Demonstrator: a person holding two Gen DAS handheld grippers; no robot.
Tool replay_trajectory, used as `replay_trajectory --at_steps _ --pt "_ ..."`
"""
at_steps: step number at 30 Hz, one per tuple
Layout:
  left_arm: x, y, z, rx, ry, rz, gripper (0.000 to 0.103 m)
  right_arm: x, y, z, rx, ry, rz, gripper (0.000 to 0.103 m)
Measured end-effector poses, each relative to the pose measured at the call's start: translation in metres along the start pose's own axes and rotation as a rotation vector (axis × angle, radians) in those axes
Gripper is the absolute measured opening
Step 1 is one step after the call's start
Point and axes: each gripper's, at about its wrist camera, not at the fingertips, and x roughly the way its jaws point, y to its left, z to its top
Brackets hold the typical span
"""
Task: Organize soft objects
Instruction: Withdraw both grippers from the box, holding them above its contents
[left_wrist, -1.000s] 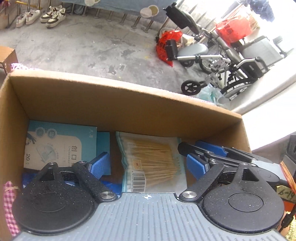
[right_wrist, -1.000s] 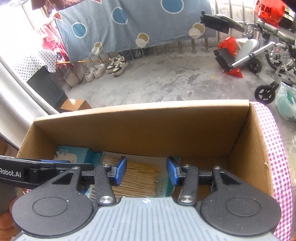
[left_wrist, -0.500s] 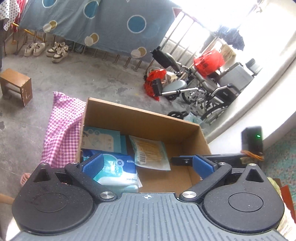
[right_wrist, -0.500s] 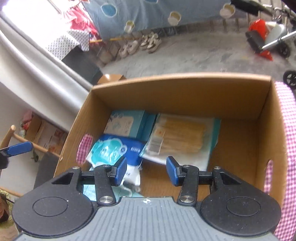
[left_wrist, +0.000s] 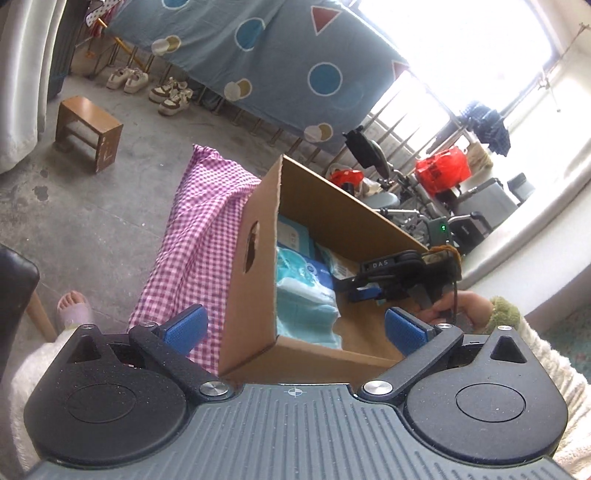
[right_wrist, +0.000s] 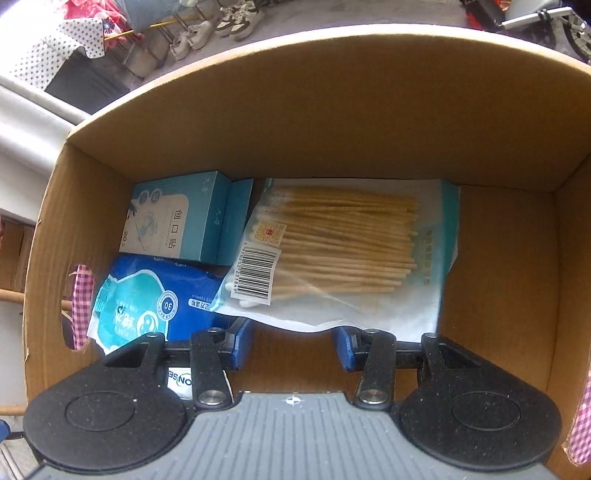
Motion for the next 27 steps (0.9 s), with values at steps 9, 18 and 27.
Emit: replay_trajectory --at_steps 9,18,27 --pt "-0.01 0.015 -0.005 0.012 -0.043 0.017 0.102 -0.013 0.003 -0.01 0.004 -0.032 -0.047 0.048" --pt "-0.007 0.024 -0.008 0.02 -0.041 0.015 0.102 -0.04 0.002 -0.015 0.015 -0.091 -0.058 0.048" --pt "-0.012 0.03 -0.008 0.018 -0.058 0.035 0.102 -0.056 0.032 -0.016 -0.042 -0.151 -0.006 0.045"
